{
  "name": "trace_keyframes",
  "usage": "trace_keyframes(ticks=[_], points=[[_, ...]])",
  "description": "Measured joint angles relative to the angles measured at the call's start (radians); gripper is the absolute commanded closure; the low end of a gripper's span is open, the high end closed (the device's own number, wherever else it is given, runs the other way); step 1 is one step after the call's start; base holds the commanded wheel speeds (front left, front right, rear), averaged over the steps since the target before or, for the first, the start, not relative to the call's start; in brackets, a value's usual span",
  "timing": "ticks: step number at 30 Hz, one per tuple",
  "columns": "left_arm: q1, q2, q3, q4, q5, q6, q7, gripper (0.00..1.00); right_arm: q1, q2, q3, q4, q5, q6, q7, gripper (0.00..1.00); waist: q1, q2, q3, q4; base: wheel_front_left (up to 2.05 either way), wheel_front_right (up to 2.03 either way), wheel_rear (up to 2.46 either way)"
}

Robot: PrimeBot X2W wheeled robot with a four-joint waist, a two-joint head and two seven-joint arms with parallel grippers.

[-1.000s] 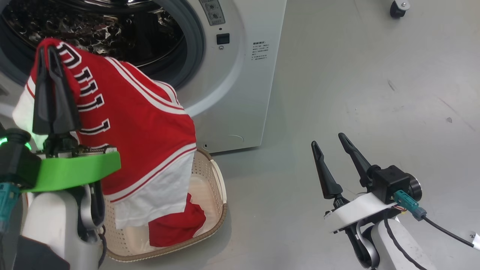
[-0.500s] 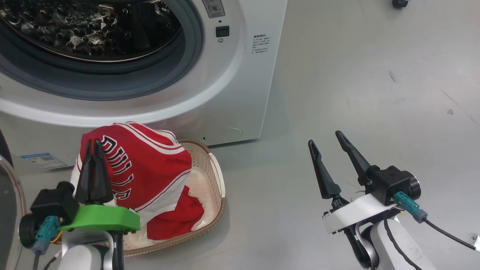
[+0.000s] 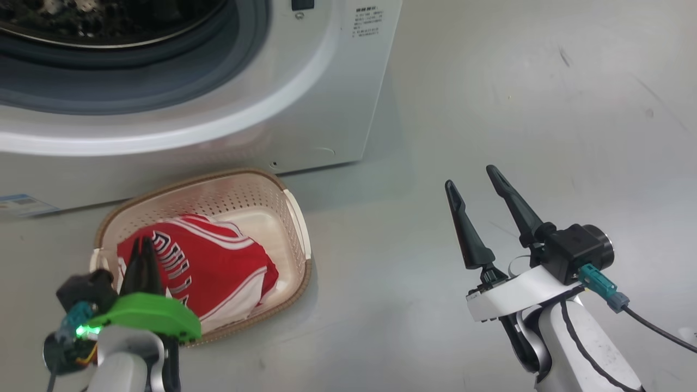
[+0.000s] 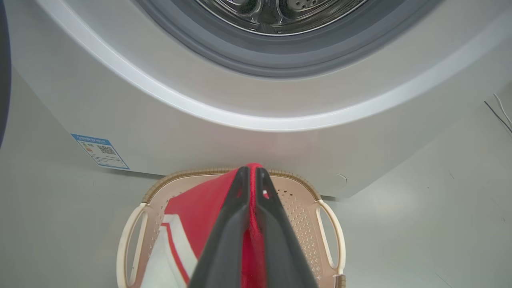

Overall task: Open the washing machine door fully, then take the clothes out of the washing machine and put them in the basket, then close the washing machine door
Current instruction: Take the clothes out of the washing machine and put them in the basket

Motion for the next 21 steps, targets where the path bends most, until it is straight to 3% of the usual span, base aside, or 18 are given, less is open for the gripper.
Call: trace_keyframes(ticks=[7,21], points=[[-0.162,-0.004,0.016,0.128,-0.023,0.003,0.023,1.0,-0.03,0.0,-0.018,-0.031,0.0,0.0,0.0,0.0,0.0001,0.0,0.101,-0.026,0.0,0.0,0.0],[-0.332,-0.006,0.021,0.38,-0.024,0.003,0.062,1.0,-0.12,0.002,-0.019,-0.062,0.012,0.009,0.0,0.0,0.0,0.0,0.272,-0.074,0.0,0.0,0.0]])
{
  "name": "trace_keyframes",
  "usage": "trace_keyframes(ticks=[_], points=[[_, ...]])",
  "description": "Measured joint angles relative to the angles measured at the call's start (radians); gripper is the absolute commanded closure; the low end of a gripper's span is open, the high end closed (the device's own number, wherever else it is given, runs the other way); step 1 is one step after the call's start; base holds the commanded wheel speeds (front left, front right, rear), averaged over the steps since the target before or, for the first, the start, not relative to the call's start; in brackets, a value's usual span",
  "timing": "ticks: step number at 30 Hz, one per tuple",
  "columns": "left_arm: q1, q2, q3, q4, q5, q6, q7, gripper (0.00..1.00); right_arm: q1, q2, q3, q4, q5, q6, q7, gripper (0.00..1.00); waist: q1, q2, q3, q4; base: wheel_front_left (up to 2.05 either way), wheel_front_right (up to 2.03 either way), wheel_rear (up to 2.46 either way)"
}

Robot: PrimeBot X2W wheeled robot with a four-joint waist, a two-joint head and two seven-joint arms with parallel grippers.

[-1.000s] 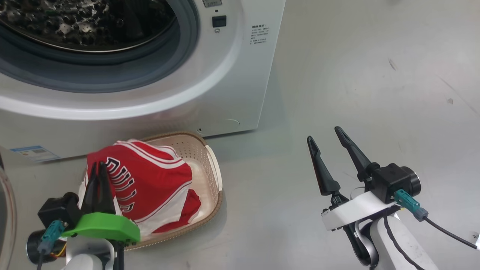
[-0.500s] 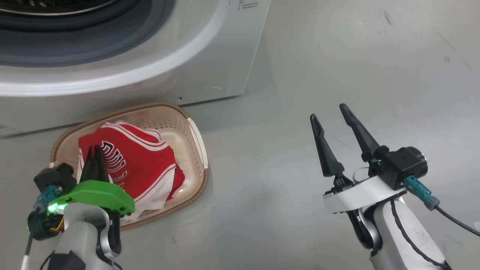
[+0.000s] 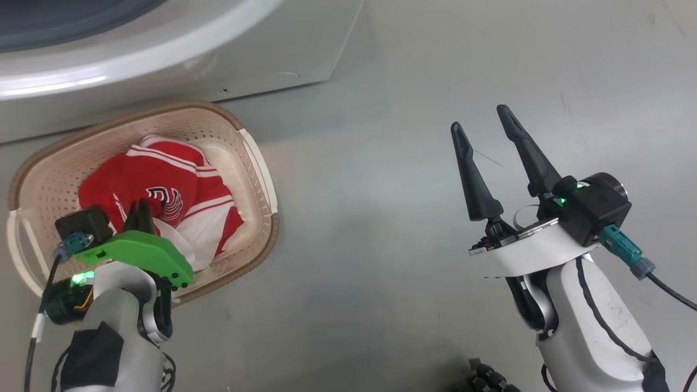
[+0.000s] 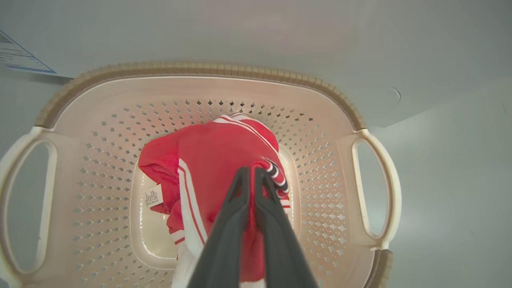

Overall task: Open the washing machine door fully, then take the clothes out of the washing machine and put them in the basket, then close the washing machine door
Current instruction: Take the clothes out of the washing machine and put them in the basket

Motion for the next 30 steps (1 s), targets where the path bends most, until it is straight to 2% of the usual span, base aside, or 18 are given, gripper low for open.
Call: trace_keyframes(ticks=[12,18,20,21,22,30], points=[[-0.067,-0.002,0.011,0.156,-0.013,-0.002,-0.012,1.0,-0.026,0.001,-0.002,0.011,0.027,0.001,0.0,0.0,0.0001,0.0,0.04,-0.003,0.0,0.0,0.0],[-0.068,0.002,-0.002,0.218,-0.016,-0.042,-0.045,0.98,-0.03,0.001,0.01,0.035,0.035,0.004,0.0,0.0,0.0,0.0,0.011,-0.005,0.0,0.0,0.0],[-0.068,0.003,-0.016,0.23,-0.006,-0.053,-0.06,0.4,-0.029,0.001,0.009,0.044,0.035,0.004,0.0,0.0,0.0001,0.0,-0.002,-0.005,0.0,0.0,0.0],[-0.068,0.003,-0.018,0.236,-0.003,-0.054,-0.067,0.05,-0.028,0.001,0.008,0.049,0.035,0.004,0.0,0.0,0.0,0.0,-0.01,-0.005,0.0,0.0,0.0],[-0.067,0.002,-0.02,0.242,0.001,-0.055,-0.074,0.0,-0.028,0.001,0.007,0.053,0.035,0.004,0.0,0.0,0.0,0.0,-0.017,-0.004,0.0,0.0,0.0],[-0.051,0.001,-0.026,0.27,0.012,-0.08,-0.149,0.0,-0.004,0.001,0.005,0.091,0.036,0.004,0.0,0.0,0.0,0.0,-0.09,0.004,0.0,0.0,0.0]])
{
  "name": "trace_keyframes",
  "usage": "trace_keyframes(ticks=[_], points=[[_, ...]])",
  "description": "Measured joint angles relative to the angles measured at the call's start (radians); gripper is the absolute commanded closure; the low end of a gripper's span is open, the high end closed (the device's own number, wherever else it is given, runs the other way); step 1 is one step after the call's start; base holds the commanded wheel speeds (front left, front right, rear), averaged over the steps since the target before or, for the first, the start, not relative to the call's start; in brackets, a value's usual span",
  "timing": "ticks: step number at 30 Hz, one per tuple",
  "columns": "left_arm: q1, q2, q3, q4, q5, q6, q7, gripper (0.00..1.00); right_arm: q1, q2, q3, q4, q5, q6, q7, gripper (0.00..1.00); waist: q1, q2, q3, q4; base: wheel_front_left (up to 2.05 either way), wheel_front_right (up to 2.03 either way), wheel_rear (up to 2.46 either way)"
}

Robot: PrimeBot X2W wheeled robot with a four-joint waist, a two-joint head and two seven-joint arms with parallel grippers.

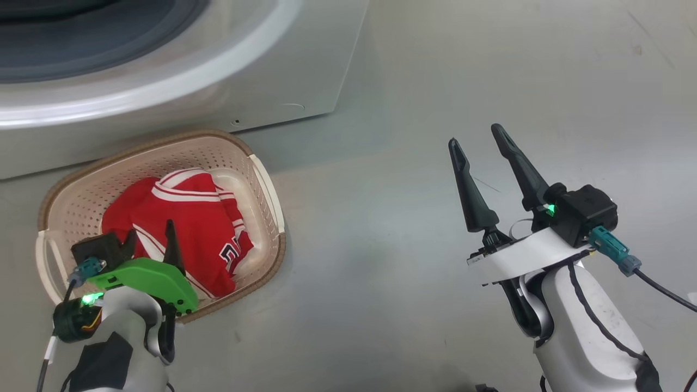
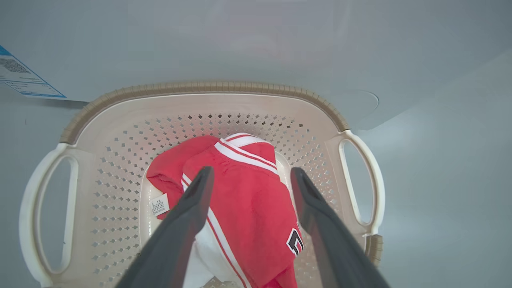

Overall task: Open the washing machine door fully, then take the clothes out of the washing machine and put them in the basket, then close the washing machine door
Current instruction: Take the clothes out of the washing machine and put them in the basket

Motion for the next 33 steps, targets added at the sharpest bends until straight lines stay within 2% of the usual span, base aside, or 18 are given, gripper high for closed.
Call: trace_keyframes(ticks=[13,24,33], points=[[0.021,-0.005,-0.041,-0.115,0.037,-0.044,-0.039,0.0,0.08,0.0,-0.052,0.048,-0.022,-0.004,0.0,0.0,0.0,0.0,-0.152,0.044,0.0,0.0,0.0],[0.082,-0.006,-0.045,-0.346,0.096,-0.045,-0.042,0.0,0.138,0.001,-0.08,0.06,-0.03,-0.008,0.0,0.0,0.0,0.0,-0.287,0.102,0.0,0.0,0.0],[0.179,-0.006,-0.059,-0.477,0.136,-0.034,-0.042,0.0,0.192,0.001,-0.094,0.051,-0.03,-0.024,0.0,0.0,0.0,0.0,-0.373,0.13,0.0,0.0,0.0]])
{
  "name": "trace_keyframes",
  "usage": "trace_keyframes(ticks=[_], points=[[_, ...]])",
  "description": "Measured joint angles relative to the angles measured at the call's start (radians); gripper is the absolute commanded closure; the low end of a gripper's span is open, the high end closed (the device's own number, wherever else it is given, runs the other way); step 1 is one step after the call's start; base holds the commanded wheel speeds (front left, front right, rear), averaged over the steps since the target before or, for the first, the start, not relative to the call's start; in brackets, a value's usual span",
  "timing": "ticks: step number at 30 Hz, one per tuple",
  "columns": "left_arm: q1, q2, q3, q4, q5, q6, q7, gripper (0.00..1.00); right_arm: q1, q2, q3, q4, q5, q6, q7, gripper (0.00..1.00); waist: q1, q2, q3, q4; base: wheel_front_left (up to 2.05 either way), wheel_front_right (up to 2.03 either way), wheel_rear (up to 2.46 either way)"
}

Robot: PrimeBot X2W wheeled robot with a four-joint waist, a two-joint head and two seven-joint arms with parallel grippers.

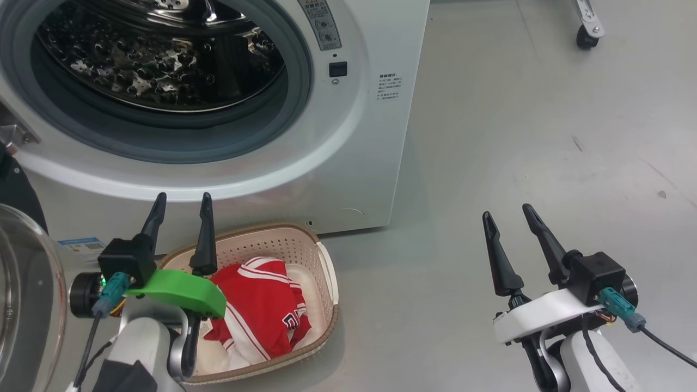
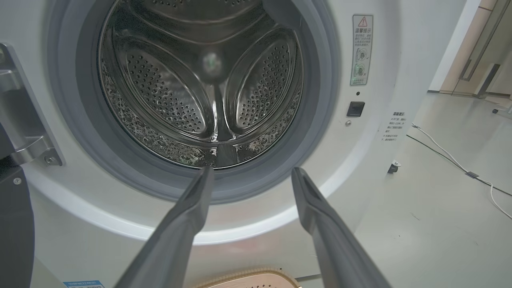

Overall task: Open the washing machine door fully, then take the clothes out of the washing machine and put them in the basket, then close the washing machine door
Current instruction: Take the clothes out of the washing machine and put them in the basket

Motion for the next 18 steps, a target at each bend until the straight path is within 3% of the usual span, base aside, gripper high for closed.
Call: trace_keyframes(ticks=[18], points=[[0.274,0.002,-0.056,-0.162,0.021,0.036,0.0,0.0,0.116,0.003,-0.002,-0.003,-0.019,-0.018,0.0,0.0,0.0,0.0,-0.127,0.042,0.0,0.0,0.0]])
